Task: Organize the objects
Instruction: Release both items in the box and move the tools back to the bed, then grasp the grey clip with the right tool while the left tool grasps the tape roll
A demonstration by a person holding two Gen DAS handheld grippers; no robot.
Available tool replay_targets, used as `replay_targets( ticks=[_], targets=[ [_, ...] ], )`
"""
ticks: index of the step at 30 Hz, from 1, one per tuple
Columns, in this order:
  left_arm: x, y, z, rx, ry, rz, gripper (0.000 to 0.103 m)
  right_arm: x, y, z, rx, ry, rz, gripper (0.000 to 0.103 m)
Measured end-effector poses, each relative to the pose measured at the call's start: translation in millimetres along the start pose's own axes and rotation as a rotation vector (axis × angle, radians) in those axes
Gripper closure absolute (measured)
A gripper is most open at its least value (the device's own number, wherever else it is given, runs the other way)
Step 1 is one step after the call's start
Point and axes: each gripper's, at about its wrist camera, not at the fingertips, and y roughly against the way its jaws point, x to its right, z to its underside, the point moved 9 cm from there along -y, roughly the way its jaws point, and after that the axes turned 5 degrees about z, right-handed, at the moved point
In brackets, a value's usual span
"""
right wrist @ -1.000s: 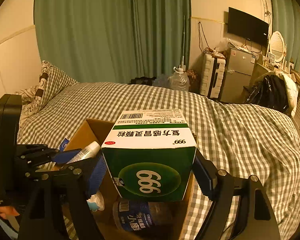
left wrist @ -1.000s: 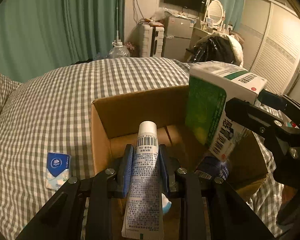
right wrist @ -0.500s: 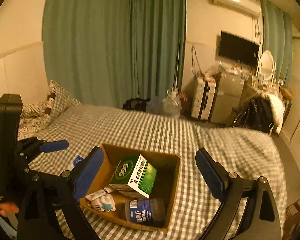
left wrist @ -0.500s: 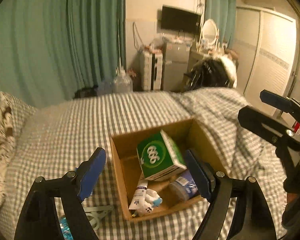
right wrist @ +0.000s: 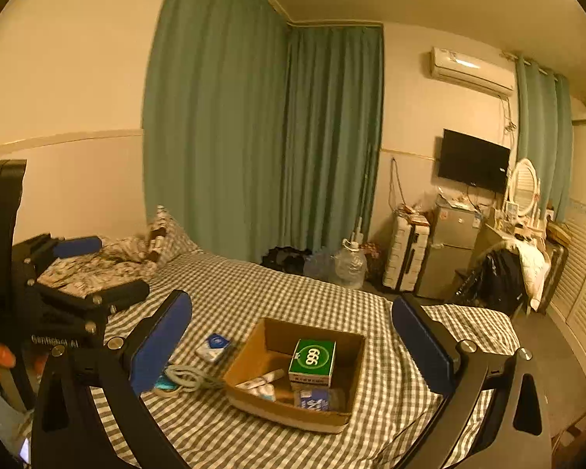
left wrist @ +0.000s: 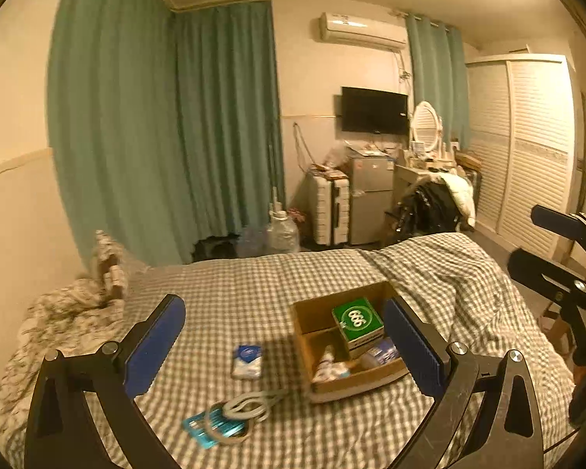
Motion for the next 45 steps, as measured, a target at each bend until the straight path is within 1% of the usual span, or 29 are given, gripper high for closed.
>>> replay_targets(
  ticks=[3,5,9,11,13,16,17,19,21,23,25,27,29,34,37,39,40,41,45],
  targets=[
    [-13.2,14.7,18.0,0.007,-0.005,-0.045,0.0,-23.2,13.7,12.9,0.0,0.031,-0.023,0.0],
    [-22.2,18.2,37.1,0.002,-0.013,-0.084,0.0,-40.0,17.8,28.0,0.006,0.058,-0.036,0.0],
    [-42.2,14.9,86.7,-0.039,-0.004,-0.149,0.0,-67.0,9.2,66.5,-0.014,0.104,-0.053,0.0],
    [-56.3,3.2,117.9,-0.082,0.02,-0.179,0.0,-78.5,-4.0,92.4,-0.034,0.124,-0.051,0.0],
    [-69.8,-6.1,141.2,-0.115,0.051,-0.199,0.0,-96.4,-25.1,120.8,-0.097,0.136,-0.071,0.0],
    [-95.0,-26.5,178.4,-0.19,0.117,-0.23,0.0,-117.9,-59.7,151.8,-0.186,0.129,-0.121,0.0],
    [-104.8,-36.9,188.8,-0.223,0.141,-0.24,0.0,-123.2,-68.9,159.0,-0.2,0.126,-0.123,0.0],
    [-120.0,-55.0,200.5,-0.261,0.162,-0.264,0.0,-135.6,-93.2,175.4,-0.232,0.137,-0.134,0.0],
    [-137.1,-74.7,206.5,-0.292,0.16,-0.325,0.0,-145.8,-113.9,190.3,-0.261,0.159,-0.134,0.0],
    [-147.6,-91.1,214.2,-0.32,0.166,-0.357,0.0,-154.0,-138.6,210.5,-0.31,0.18,-0.13,0.0],
    [-155.2,-107.6,224.2,-0.344,0.194,-0.358,0.0,-165.3,-161.3,228.4,-0.356,0.192,-0.138,0.0],
    [-158.1,-119.8,235.7,-0.368,0.203,-0.338,0.0,-173.9,-182.0,242.6,-0.397,0.208,-0.139,0.001],
    [-161.4,-125.4,248.1,-0.415,0.196,-0.357,0.0,-181.2,-201.3,255.2,-0.426,0.239,-0.131,0.001],
    [-168.1,-134.2,262.5,-0.457,0.194,-0.364,0.0,-199.1,-250.2,279.0,-0.464,0.362,-0.099,0.007],
    [-172.4,-139.4,270.5,-0.487,0.197,-0.369,0.0,-208.5,-273.5,289.7,-0.462,0.451,-0.056,0.008],
    [-174.7,-142.3,275.3,-0.504,0.202,-0.368,0.0,-216.6,-282.8,293.9,-0.45,0.515,-0.045,0.01],
    [-176.0,-143.3,277.9,-0.512,0.206,-0.37,0.0,-219.7,-287.9,295.6,-0.447,0.54,-0.038,0.013],
    [-177.2,-143.4,278.5,-0.513,0.21,-0.371,0.0,-222.1,-291.0,296.9,-0.445,0.552,-0.035,0.019],
    [-182.2,-140.0,280.0,-0.506,0.245,-0.371,0.0,-229.0,-300.9,299.3,-0.443,0.543,-0.064,0.032]
  ],
)
